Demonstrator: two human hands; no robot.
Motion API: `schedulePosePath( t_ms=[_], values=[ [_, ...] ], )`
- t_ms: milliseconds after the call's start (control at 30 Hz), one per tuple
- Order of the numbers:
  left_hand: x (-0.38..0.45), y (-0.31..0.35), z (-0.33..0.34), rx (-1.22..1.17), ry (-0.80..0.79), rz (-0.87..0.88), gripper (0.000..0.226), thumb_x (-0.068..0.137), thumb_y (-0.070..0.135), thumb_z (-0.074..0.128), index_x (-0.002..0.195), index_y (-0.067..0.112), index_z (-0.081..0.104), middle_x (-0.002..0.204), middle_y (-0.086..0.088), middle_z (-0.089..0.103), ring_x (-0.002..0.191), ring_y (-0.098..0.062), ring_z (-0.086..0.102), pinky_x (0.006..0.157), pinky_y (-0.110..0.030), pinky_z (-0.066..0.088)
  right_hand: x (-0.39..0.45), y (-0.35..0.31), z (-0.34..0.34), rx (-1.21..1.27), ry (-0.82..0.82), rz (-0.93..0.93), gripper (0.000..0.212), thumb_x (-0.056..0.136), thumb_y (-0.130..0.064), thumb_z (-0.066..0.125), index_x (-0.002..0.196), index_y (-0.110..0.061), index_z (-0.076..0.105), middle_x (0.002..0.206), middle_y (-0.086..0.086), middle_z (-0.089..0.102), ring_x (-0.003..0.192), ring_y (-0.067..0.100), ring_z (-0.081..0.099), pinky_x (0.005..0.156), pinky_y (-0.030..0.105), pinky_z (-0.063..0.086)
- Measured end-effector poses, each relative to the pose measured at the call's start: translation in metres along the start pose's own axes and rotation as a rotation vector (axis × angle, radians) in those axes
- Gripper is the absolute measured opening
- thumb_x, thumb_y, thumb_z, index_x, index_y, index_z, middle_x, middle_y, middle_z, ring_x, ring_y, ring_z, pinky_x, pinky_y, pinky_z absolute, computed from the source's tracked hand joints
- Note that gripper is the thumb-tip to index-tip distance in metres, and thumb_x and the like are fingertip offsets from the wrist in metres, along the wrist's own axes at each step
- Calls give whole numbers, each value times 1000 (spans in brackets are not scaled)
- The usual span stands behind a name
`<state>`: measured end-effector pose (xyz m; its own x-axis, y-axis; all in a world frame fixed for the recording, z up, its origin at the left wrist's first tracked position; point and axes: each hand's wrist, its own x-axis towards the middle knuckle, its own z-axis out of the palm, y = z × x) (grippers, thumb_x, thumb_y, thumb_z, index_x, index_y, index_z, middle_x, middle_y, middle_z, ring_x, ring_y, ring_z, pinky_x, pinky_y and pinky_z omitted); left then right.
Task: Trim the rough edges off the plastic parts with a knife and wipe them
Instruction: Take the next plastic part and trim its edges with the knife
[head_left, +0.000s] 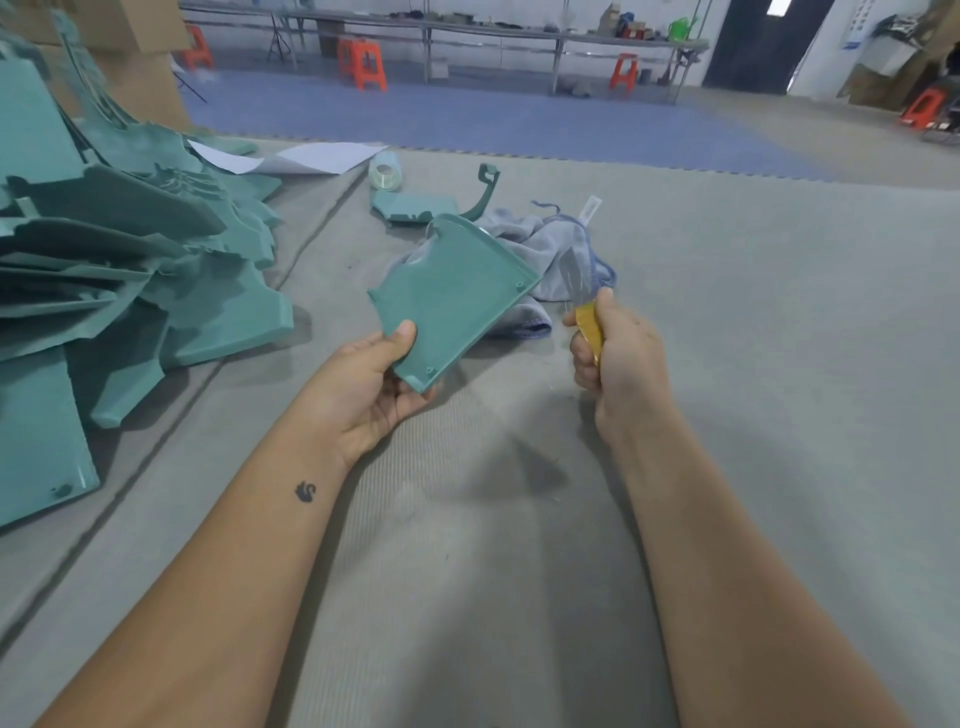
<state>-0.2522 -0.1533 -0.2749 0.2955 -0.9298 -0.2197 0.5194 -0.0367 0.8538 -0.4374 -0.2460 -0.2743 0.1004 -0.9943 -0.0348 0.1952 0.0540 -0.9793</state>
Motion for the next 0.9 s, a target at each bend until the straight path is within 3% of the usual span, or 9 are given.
schedulePosePath(
  t_ms=[133, 267, 367, 500, 600, 900],
  values=[
    [2, -2, 1, 10, 1, 18, 16, 98, 16, 49, 92, 11, 63, 70, 0, 73, 57, -8, 68, 48, -21, 54, -2, -3, 2, -7, 3, 11, 52, 104, -43, 36, 78, -19, 74, 50, -3, 45, 48, 10, 33, 48, 20, 28],
    [4, -4, 2, 27, 13, 38, 16, 99, 17, 49, 93, 13, 63, 72, 1, 74, 59, -7, 68, 51, -21, 55, -6, -2, 3, 49, -61, -33, 31, 98, -30, 52, 84, -16, 76, 56, -2, 42, 54, 11, 32, 52, 23, 28],
    [6, -5, 1, 21, 19, 41, 16, 99, 17, 49, 94, 14, 64, 74, 1, 74, 61, -8, 69, 53, -23, 56, -6, -1, 3, 124, -86, -66, 16, 95, -18, 59, 88, -11, 72, 58, -4, 37, 54, 9, 31, 52, 21, 28],
    [6, -5, 1, 19, 13, 39, 16, 98, 18, 50, 94, 14, 64, 76, 1, 74, 63, -8, 69, 53, -23, 56, -5, 2, 2, 41, -75, -123, 16, 98, -18, 55, 82, -16, 59, 56, -7, 50, 49, 8, 41, 50, 21, 37],
    [6, -5, 1, 20, 12, 30, 16, 99, 18, 49, 94, 13, 64, 75, 1, 74, 62, -8, 69, 52, -22, 55, -5, 5, 4, -24, -103, -170, 16, 100, -16, 51, 84, -15, 53, 59, -5, 60, 40, 8, 36, 41, 18, 31],
    [5, -5, 0, 7, 0, 14, 16, 99, 18, 49, 95, 11, 63, 74, 0, 74, 60, -8, 68, 53, -22, 55, -8, 5, 8, 142, -155, -121, 17, 100, -14, 50, 83, -14, 54, 57, 1, 52, 39, 8, 26, 39, 19, 21]
  ],
)
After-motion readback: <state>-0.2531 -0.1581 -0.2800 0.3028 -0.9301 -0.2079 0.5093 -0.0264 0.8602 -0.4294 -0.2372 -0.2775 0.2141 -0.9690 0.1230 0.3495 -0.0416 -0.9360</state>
